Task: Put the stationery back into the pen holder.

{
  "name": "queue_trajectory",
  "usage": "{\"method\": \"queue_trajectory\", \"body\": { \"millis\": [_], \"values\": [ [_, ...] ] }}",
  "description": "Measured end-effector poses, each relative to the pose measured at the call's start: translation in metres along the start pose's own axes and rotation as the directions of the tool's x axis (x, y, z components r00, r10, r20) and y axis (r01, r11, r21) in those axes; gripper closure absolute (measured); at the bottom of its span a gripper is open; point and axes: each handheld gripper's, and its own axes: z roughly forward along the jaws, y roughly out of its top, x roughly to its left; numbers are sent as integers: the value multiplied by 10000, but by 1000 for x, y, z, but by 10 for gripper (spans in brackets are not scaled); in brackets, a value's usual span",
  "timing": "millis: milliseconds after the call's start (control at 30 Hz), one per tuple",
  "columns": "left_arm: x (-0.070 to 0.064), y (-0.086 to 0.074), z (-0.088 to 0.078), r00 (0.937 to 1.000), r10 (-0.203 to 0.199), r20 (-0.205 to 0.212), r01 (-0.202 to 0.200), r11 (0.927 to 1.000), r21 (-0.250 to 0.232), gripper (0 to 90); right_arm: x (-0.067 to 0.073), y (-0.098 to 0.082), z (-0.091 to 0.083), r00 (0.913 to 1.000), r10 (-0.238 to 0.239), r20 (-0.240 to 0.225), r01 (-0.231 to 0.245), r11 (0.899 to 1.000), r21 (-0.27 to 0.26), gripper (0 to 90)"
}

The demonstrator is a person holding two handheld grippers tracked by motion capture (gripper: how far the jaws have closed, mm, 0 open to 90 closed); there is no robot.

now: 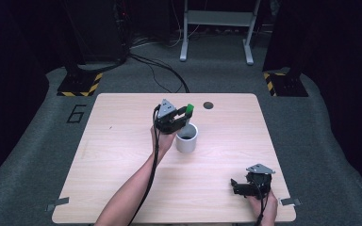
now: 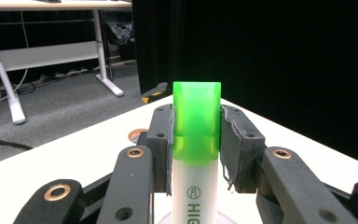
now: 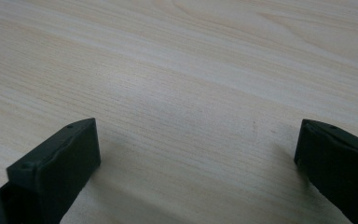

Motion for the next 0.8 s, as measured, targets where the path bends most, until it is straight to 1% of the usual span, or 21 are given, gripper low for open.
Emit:
{"method": "queue_trajectory", "body": {
  "millis": [33,100,133,167,200,233,333,367,400,433,500,533,600,700,767,800],
  "values": [
    [0,-1,2,10000,-42,-40,42,10000,-31,668,0,0,0,10000,-13,-2,13,10000,3,0],
    [0,-4,4,10000,-20,-23,20,9999,108,668,0,0,0,10000,-4,9,4,10000,-3,0],
    [0,-5,5,10000,-37,-21,37,9999,145,668,0,0,0,10000,-59,-42,59,10000,21,0],
    [0,-7,6,10000,-71,32,70,9996,289,668,-1,0,-1,9999,-135,-63,136,9999,47,0],
    [0,-8,7,10000,-66,-2,66,9995,295,668,-1,0,0,9999,-112,-57,112,9999,39,0],
    [-1,-10,9,9998,-203,-1,203,9994,290,667,-1,0,0,9999,-103,-56,103,9999,36,0],
    [0,-15,11,9999,-163,-15,164,9988,453,668,-1,0,0,9999,-115,-57,116,9999,41,0],
    [0,-16,11,9998,-216,-2,216,9983,546,668,-1,0,0,9999,-106,-55,106,9999,39,0],
    [1,-17,11,9998,-176,44,173,9975,688,668,-1,0,0,9999,-114,-56,115,9999,39,0],
    [1,-19,12,9998,-210,2,210,9974,690,668,-1,0,-1,9999,-114,-53,114,9999,40,0],
    [1,-21,12,9999,-150,52,145,9960,887,668,-1,0,-1,9999,-113,-53,113,9999,41,0],
    [1,-23,12,9999,-147,2,146,9957,916,668,-1,0,-1,9999,-114,-53,114,9999,42,0],
    [1,-25,13,9999,-123,43,118,9946,1028,668,-1,0,-1,9999,-112,-54,113,9999,41,0],
    [1,-29,13,10000,-48,86,36,9914,1310,668,-1,0,-1,9999,-114,-52,114,9999,44,0],
    [0,-32,14,9999,-119,58,111,9910,1331,668,-1,0,-1,9999,-111,-54,111,9999,43,0],
    [0,-33,14,10000,-28,51,21,9901,1404,668,-1,0,-1,9999,-112,-55,112,9999,45,0]
  ]
}}
